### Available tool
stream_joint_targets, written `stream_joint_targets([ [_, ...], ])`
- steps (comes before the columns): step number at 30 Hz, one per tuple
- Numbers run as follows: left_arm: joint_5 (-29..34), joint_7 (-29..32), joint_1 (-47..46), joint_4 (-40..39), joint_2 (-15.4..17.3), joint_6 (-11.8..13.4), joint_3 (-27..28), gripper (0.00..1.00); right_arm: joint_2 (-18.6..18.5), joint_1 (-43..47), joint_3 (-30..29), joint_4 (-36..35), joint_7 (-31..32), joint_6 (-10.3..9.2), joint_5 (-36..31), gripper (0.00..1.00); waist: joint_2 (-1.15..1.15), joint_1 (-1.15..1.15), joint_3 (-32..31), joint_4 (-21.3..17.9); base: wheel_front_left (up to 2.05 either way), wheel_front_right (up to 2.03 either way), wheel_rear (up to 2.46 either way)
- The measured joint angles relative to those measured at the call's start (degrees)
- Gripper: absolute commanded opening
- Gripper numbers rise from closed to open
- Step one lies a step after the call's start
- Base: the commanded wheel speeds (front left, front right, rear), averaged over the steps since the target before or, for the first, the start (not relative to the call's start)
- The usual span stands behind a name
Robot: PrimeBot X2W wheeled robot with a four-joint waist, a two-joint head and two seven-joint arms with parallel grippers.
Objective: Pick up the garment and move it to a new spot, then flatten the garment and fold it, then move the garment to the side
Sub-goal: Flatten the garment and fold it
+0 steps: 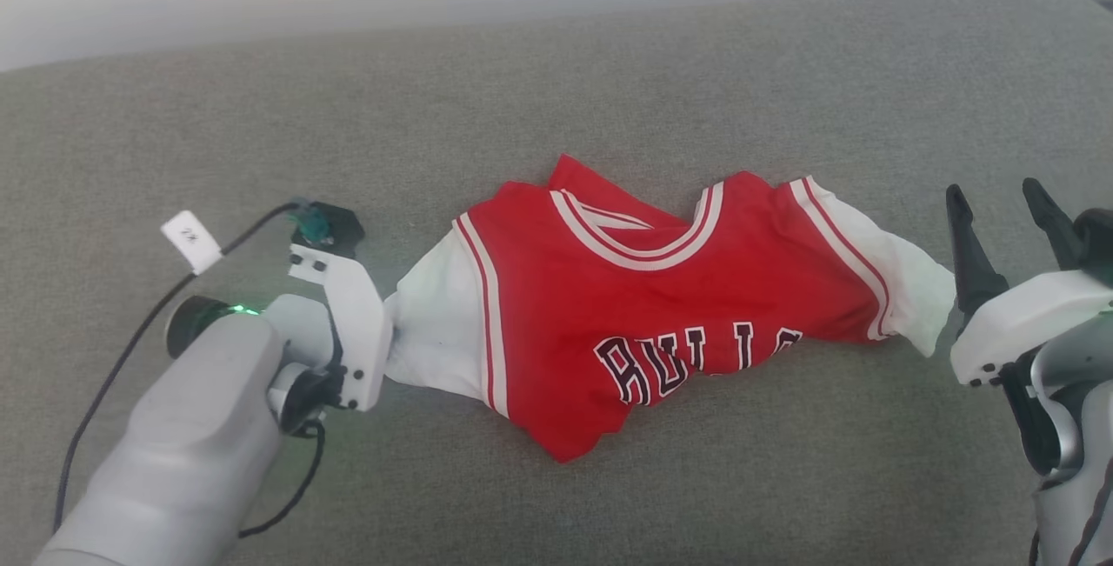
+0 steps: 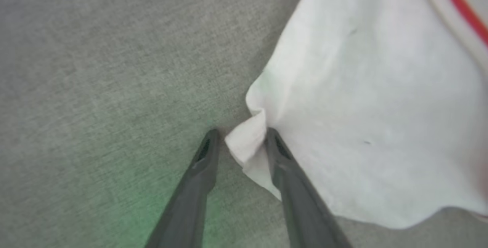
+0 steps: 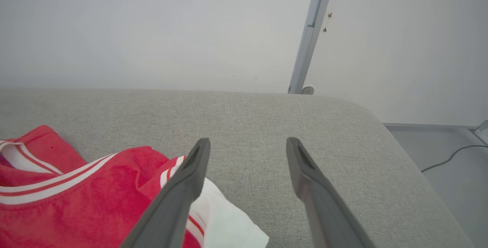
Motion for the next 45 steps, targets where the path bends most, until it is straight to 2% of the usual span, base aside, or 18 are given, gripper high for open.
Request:
stream_joint_targets([
  [4, 0.1, 0.4, -0.3, 1.5, -1.1, -0.5, -0.9, 0.00, -0.4, -0.4, 0.5, -0.1, 1.3, 0.00, 0.0, 1.00, 0.00, 0.00, -0.2, 0.3, 0.00, 0.00, 0.00],
  [9, -0.3, -0.1, -0.5, 2.0, -0.6, 0.3, -0.3, 0.00, -1.9, -0.9, 2.2, 0.5, 5.3, 0.00, 1.6, 1.00, 0.00, 0.00, -0.5, 1.2, 0.00, 0.00, 0.00],
  [23, -2.7, -2.4, 4.9, -5.0, 4.9, 2.6, 2.3, 0.00, -9.6, -1.7, 8.0, 7.0, 19.9, 0.02, 10.6, 1.00, 0.00, 0.00, -1.1, 4.2, 0.00, 0.00, 0.00],
  [29, -3.1, -2.6, 6.7, -8.0, 5.7, 3.7, 2.5, 0.00, -11.5, -2.7, 8.1, 10.7, 27.1, 0.02, 16.9, 1.00, 0.00, 0.00, -1.1, 5.0, 0.00, 0.00, 0.00],
  [31, -3.2, -2.4, 6.9, -8.8, 5.8, 4.2, 2.5, 0.00, -12.7, -3.1, 9.7, 12.1, 29.5, 0.02, 16.8, 1.00, 0.00, 0.00, -1.0, 5.2, 0.00, 0.00, 0.00],
  [40, -3.4, -1.7, 7.4, -11.7, 6.3, 5.1, 2.4, 0.00, -11.8, -9.4, 12.0, 22.1, 31.3, 0.03, 19.3, 1.00, 0.00, 0.00, -0.3, 5.7, 0.00, 0.00, 0.00],
  [41, -3.4, -1.6, 7.5, -11.9, 6.4, 5.2, 2.4, 0.00, -11.9, -10.2, 12.4, 23.4, 32.0, 0.03, 19.4, 0.44, 0.00, 0.00, -0.3, 5.7, 0.00, 0.00, 0.00],
  [42, -3.4, -1.5, 7.5, -12.0, 6.4, 5.2, 2.4, 0.00, -11.9, -11.1, 12.9, 24.5, 32.5, 0.03, 19.8, 0.00, 0.00, 0.00, -0.4, 5.8, 0.00, 0.00, 0.00],
  [45, -3.4, -1.5, 7.9, -12.5, 6.5, 5.5, 2.2, 0.00, -12.1, -12.7, 14.1, 27.4, 33.7, 0.03, 21.1, 0.00, 0.00, 0.00, -0.6, 5.9, 0.00, 0.00, 0.00],
])
